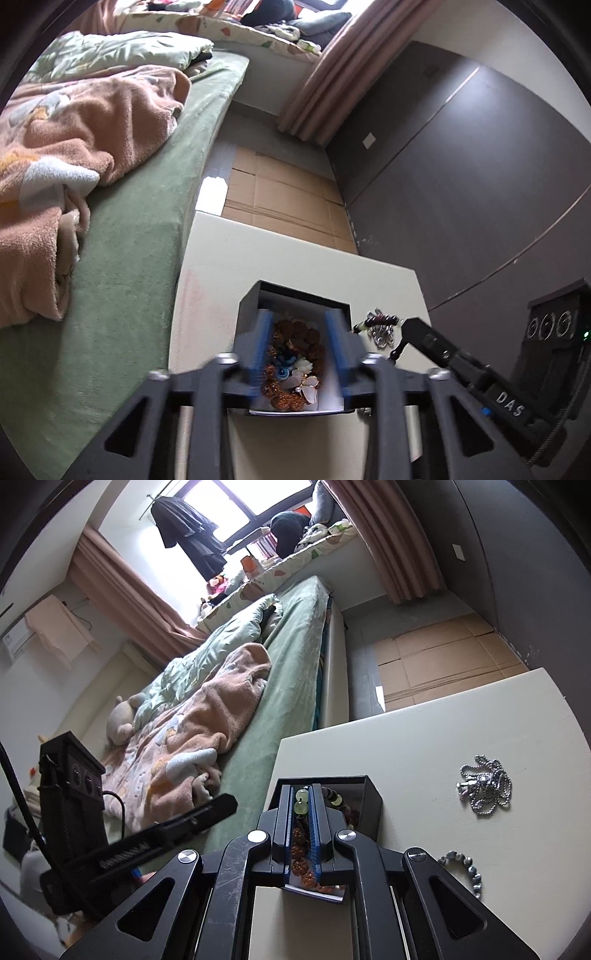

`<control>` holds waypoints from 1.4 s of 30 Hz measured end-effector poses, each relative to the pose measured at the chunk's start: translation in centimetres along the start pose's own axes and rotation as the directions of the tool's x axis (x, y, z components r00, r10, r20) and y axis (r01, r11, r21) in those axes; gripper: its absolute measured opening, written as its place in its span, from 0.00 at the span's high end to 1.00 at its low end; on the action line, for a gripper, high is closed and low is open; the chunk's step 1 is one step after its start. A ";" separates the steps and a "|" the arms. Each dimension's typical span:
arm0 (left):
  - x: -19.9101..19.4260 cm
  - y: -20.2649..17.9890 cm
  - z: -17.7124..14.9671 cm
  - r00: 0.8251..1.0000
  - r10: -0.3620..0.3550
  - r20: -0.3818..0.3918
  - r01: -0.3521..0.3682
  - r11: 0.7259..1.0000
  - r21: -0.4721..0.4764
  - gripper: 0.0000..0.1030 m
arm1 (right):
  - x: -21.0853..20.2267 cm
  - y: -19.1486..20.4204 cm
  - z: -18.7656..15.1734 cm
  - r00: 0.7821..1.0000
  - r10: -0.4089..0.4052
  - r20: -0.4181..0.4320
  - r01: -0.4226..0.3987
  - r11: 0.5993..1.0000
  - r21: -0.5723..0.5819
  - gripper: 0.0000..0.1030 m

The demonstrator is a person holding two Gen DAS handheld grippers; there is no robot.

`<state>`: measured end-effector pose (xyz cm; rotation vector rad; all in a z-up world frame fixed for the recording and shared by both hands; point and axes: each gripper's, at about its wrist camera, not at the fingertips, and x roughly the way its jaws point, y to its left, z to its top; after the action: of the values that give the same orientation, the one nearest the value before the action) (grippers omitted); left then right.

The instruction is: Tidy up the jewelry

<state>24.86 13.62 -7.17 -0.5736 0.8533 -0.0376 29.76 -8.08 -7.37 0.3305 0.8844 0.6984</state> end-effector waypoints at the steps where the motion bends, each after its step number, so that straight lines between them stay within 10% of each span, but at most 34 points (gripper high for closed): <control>1: -0.2 0.1 0.0 1.000 0.000 0.008 0.000 1.000 -0.007 0.44 | 0.1 0.1 0.0 1.000 0.001 -0.003 -0.001 1.000 0.000 0.91; 5: -1.0 0.8 0.4 0.999 0.009 0.040 -0.008 0.999 -0.033 0.40 | 0.7 0.4 0.0 0.999 0.031 -0.014 -0.031 0.999 0.009 0.91; 9: -1.0 1.4 0.4 0.999 0.017 0.043 -0.014 0.998 -0.058 0.16 | 1.9 0.7 0.1 0.999 0.033 -0.038 -0.032 0.999 0.015 0.90; 11: -1.1 1.4 0.4 0.999 0.019 0.046 -0.017 0.998 -0.059 0.15 | 3.1 0.3 0.0 0.995 -0.015 -0.094 0.018 0.999 0.032 0.85; 13: -0.9 1.3 0.4 0.999 0.029 0.042 -0.027 0.998 -0.053 0.15 | 4.0 -0.6 -0.3 0.986 -0.050 -0.161 0.059 0.997 0.052 0.50; 28: -0.4 -3.4 -0.9 0.998 0.055 0.031 -0.059 0.991 0.122 0.15 | -3.7 -6.1 -1.1 0.974 -0.149 -0.170 0.160 0.985 0.057 0.32; 31: 0.0 -4.7 -1.5 0.997 0.065 0.028 -0.069 0.982 0.179 0.15 | -5.2 -7.5 -1.3 0.973 -0.160 -0.165 0.175 0.981 0.079 0.09; 42: 2.7 -8.6 -3.6 0.996 0.071 -0.045 -0.054 0.951 0.303 0.17 | -9.5 -13.1 -1.5 0.965 -0.222 -0.142 0.249 0.945 0.213 0.09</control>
<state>25.73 3.94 -6.73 -0.2585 0.8994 -0.1247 29.91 -24.16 -9.63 0.3848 1.0993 0.3954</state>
